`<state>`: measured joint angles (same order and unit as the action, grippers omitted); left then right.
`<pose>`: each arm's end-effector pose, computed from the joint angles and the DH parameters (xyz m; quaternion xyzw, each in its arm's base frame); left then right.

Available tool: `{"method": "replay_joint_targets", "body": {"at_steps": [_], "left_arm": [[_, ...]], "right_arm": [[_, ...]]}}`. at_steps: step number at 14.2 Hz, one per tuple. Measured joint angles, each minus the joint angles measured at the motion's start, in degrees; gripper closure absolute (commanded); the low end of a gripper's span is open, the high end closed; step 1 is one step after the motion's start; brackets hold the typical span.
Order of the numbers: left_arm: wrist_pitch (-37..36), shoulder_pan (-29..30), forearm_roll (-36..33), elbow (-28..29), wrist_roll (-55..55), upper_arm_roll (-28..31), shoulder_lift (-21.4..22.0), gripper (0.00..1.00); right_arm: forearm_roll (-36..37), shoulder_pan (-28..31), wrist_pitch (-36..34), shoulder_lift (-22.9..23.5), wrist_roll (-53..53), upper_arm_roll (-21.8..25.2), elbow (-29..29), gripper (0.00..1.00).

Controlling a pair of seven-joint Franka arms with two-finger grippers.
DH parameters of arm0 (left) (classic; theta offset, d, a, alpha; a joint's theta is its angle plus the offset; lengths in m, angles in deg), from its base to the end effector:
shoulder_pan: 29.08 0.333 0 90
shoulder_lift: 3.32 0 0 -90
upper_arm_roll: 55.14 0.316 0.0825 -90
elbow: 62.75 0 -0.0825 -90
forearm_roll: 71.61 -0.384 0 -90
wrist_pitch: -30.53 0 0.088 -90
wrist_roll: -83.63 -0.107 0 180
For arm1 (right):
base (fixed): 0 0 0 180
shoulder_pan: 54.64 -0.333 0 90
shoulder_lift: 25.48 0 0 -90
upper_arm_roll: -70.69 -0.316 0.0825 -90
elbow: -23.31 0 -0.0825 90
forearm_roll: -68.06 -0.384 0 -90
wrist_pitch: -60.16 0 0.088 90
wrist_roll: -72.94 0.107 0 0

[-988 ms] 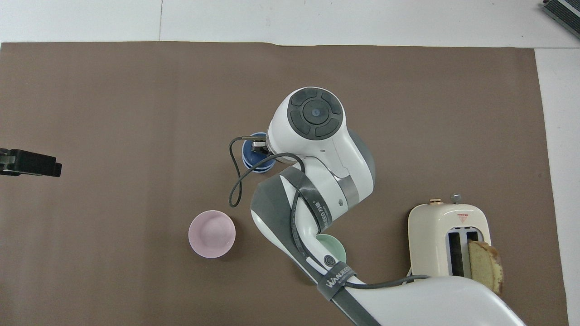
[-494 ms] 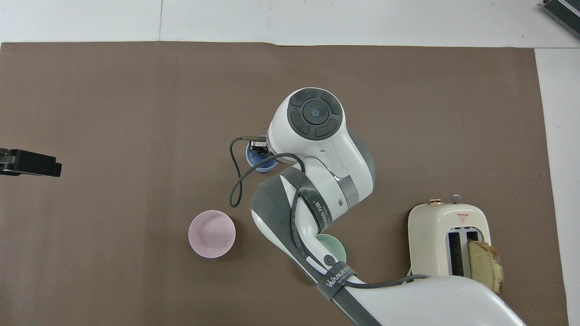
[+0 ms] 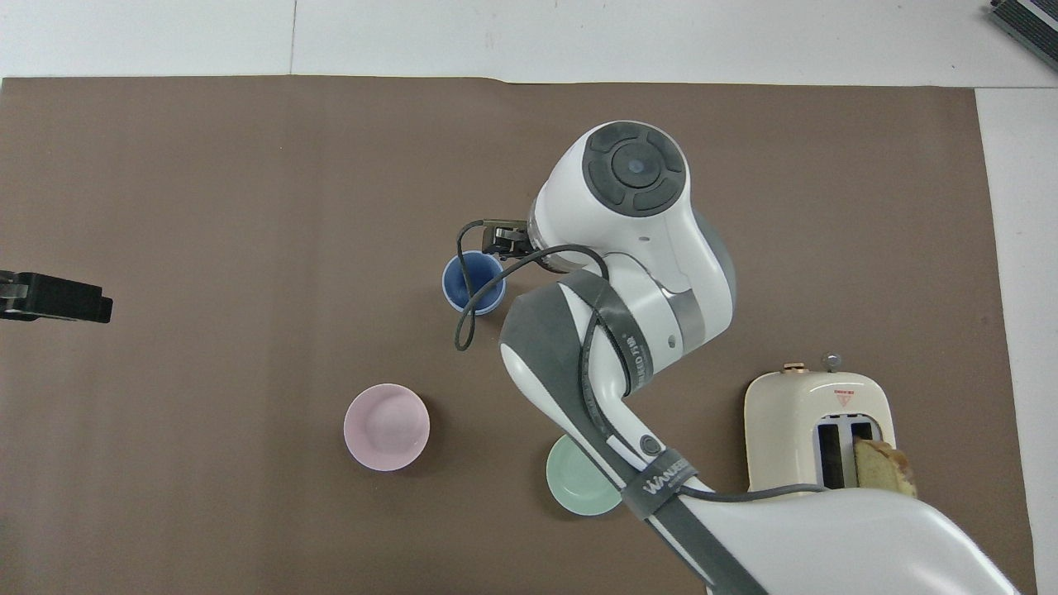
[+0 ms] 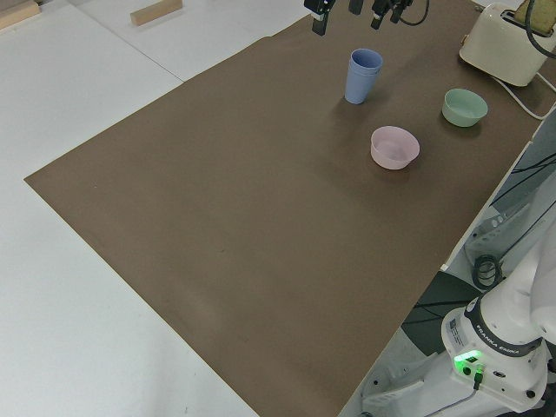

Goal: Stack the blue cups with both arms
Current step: 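Raise the right gripper away from the stacked cups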

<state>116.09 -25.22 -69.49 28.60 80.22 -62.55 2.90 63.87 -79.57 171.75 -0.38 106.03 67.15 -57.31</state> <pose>0.5110 -0.0402 0.6641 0.9980 -0.0618 0.0033 0.0115 0.6158 0.3310 0.4629 -0.9960 0.0554 -0.0199 0.0672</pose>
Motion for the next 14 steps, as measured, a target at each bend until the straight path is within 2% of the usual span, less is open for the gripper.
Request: {"method": "replay_joint_targets", "body": {"at_steps": [4,8,10,14], "left_arm": [[0.00,0.00,0.00,0.00,0.00,0.00,0.00,0.00],[0.00,0.00,0.00,0.00,0.00,0.00,0.00,0.00],[0.00,0.00,0.00,0.00,0.00,0.00,0.00,0.00],[0.00,0.00,0.00,0.00,0.00,0.00,0.00,0.00]], "right_arm": [[0.07,7.14,-6.29,-2.57,-8.78,0.64,2.60,0.00],[0.11,13.74,-9.27,-6.07,-16.19,0.99,2.96,0.00],[1.69,15.27,-10.66,-8.14,-17.39,1.76,3.07,0.00],[6.12,20.24,-15.77,-11.91,-26.82,2.24,3.19,0.00]]}}
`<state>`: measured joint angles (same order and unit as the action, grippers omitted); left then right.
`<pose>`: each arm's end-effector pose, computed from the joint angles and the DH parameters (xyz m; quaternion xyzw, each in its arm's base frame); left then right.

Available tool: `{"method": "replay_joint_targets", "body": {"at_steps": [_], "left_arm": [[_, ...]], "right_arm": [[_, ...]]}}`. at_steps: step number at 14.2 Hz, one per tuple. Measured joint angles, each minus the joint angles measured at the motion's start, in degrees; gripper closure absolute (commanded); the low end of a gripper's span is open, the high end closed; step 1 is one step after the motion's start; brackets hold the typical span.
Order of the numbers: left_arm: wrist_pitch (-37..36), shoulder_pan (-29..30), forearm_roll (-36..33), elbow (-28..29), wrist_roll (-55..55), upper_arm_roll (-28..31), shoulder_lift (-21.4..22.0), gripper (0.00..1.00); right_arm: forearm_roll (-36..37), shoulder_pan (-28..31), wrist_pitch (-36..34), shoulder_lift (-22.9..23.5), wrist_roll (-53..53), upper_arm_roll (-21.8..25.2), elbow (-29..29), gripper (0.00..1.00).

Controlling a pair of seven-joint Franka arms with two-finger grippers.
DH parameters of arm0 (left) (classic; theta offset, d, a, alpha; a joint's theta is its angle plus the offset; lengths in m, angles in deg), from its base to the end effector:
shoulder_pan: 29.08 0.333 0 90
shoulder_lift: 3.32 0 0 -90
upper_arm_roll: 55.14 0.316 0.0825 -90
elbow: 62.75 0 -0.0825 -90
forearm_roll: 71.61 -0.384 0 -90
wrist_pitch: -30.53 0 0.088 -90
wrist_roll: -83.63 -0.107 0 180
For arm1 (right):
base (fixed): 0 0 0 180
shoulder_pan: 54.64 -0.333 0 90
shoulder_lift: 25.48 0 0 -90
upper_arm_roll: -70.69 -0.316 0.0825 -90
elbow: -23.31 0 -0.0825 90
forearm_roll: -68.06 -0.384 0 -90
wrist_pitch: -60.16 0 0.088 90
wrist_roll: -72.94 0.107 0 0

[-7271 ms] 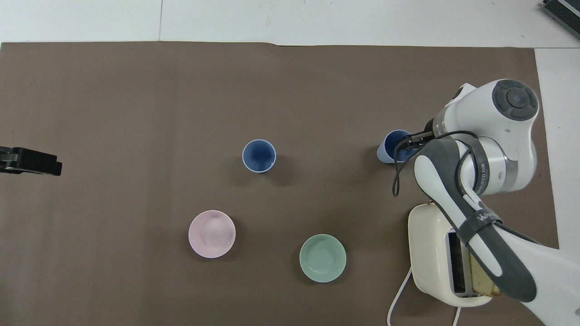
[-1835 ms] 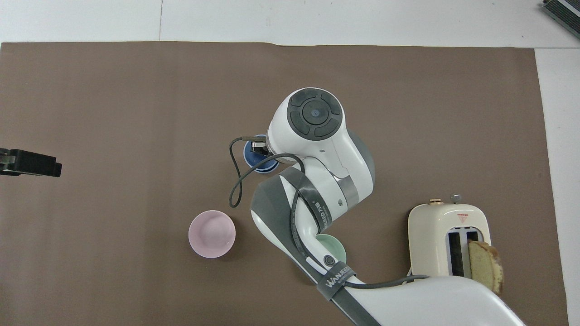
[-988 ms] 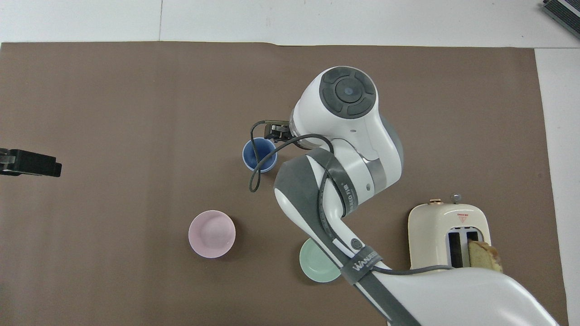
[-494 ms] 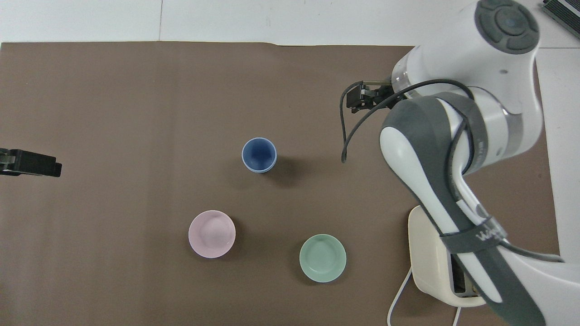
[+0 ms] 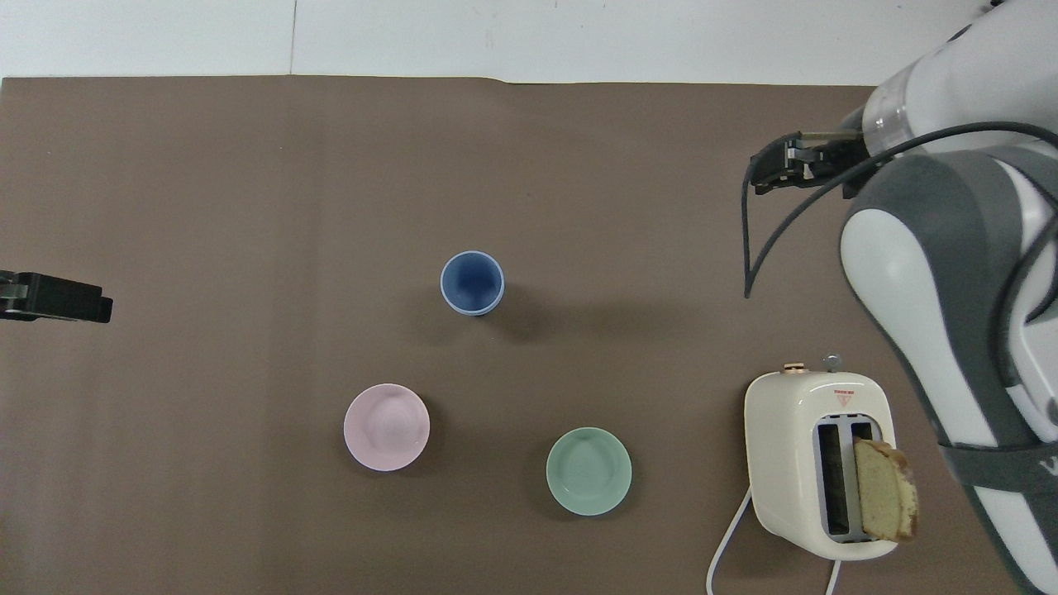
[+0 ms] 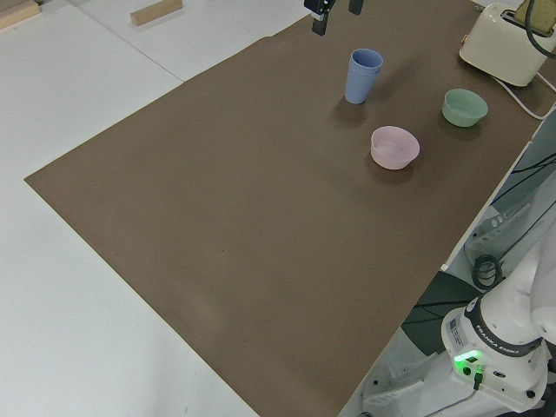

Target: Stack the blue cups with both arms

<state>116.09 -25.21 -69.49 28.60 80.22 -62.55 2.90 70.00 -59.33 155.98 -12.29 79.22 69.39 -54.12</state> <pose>0.5110 -0.0401 0.6641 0.9980 -0.0617 0.0033 0.0115 0.6317 0.0612 0.6017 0.9989 -0.0020 0.0467 0.0094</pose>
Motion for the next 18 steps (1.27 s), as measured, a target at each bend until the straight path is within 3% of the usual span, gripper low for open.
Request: {"method": "replay_joint_targets", "body": {"at_steps": [9,18], "left_arm": [[-0.01,0.00,0.00,0.00,0.00,0.00,0.00,0.00],[-0.02,0.00,0.00,0.00,0.00,0.00,0.00,0.00]], "right_arm": [[0.34,7.35,-8.25,-6.77,-4.13,-0.04,-0.01,0.00],[0.33,8.07,-8.99,-7.34,-5.77,-0.62,-0.68,0.00]]}}
